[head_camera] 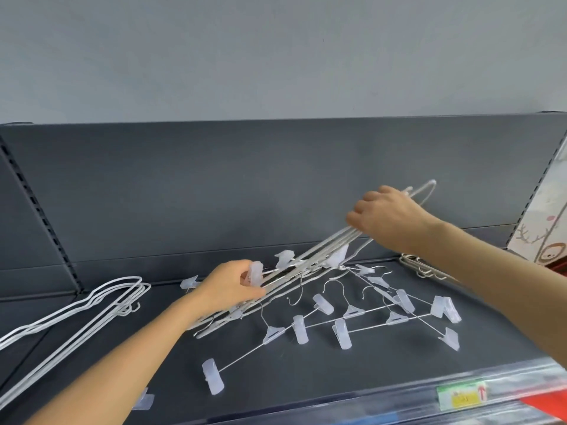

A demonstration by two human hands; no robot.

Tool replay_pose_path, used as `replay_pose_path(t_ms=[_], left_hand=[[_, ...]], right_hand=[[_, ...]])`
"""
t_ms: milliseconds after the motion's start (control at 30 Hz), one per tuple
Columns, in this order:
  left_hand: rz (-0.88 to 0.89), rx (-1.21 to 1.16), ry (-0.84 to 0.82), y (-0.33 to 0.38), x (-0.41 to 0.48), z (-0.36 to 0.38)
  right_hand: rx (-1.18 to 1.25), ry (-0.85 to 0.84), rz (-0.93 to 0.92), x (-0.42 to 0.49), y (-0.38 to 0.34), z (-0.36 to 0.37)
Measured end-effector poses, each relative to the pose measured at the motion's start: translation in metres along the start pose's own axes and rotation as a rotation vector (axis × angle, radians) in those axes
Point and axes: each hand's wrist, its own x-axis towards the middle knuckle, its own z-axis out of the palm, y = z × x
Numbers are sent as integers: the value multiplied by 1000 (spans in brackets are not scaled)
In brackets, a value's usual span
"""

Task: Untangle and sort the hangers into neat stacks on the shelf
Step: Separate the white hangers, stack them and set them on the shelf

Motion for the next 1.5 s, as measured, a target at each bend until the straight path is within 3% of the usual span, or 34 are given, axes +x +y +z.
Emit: replay_pose_path(t_ms=[133,300,467,633,733,1033,1200,1500], left_hand=[[45,186,-81,3,-2,15],[76,298,-194,6,2,28],[96,363,-231,21,2,36],[201,450,-270,37,-1,52],[208,431,-304,36,1,56],[239,296,-276,33,2,43],[162,176,-199,37,2,32],[-22,33,48,22,9,14]], right_hand=[[158,-378,97,-24,-16,-9],[453,-650,140,-57,-36,12],[353,-518,51,-91,-72,39],[601,-601,208,-108,-96,55],[602,-566,254,-112,-101,66],[675,-743,267,-96,-103,79],[798,-797,264,-81,-106,78],[728,-628,306,-81,-105,79]])
